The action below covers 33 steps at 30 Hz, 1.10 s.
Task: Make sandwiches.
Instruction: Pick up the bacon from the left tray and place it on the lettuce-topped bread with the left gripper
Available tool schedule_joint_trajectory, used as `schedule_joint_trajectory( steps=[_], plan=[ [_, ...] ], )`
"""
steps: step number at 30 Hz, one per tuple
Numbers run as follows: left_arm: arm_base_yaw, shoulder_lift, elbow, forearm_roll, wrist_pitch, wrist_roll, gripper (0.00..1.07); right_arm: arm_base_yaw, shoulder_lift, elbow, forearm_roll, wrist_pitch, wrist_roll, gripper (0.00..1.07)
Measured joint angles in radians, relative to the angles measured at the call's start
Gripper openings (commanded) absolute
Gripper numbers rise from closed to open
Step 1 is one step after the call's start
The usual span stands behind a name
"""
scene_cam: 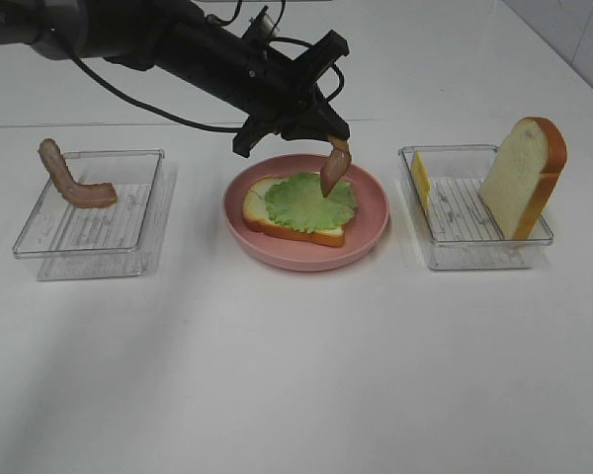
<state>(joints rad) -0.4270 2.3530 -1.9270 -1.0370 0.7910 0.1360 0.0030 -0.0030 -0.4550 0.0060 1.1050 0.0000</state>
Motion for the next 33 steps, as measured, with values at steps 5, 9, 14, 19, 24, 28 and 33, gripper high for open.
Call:
schedule_joint_trajectory(
  steps=[5,9,14,19,24,28,33],
  plan=[
    [0.000,0.048,-0.045,0.000,0.022,-0.005,0.00,0.000,0.000,0.000,0.000,0.000,0.000,0.99],
    [0.000,0.077,-0.052,0.000,0.027,-0.013,0.00,0.000,0.000,0.000,0.001,0.000,0.000,0.99],
    [0.003,0.089,-0.052,0.030,0.034,-0.031,0.00,0.000,0.000,0.000,0.002,0.000,0.000,0.99],
    [0.017,0.090,-0.058,0.194,0.051,-0.125,0.00,0.000,0.000,0.000,0.002,0.000,0.000,0.99],
    [0.040,0.093,-0.058,0.282,0.069,-0.153,0.00,0.000,0.000,0.000,0.002,0.000,0.000,0.99],
    [0.044,0.095,-0.058,0.316,0.070,-0.155,0.00,0.000,0.000,0.000,0.002,0.000,0.000,0.99],
    [0.044,0.095,-0.058,0.353,0.067,-0.155,0.00,0.000,0.000,0.000,0.002,0.000,0.000,0.99]
  ],
)
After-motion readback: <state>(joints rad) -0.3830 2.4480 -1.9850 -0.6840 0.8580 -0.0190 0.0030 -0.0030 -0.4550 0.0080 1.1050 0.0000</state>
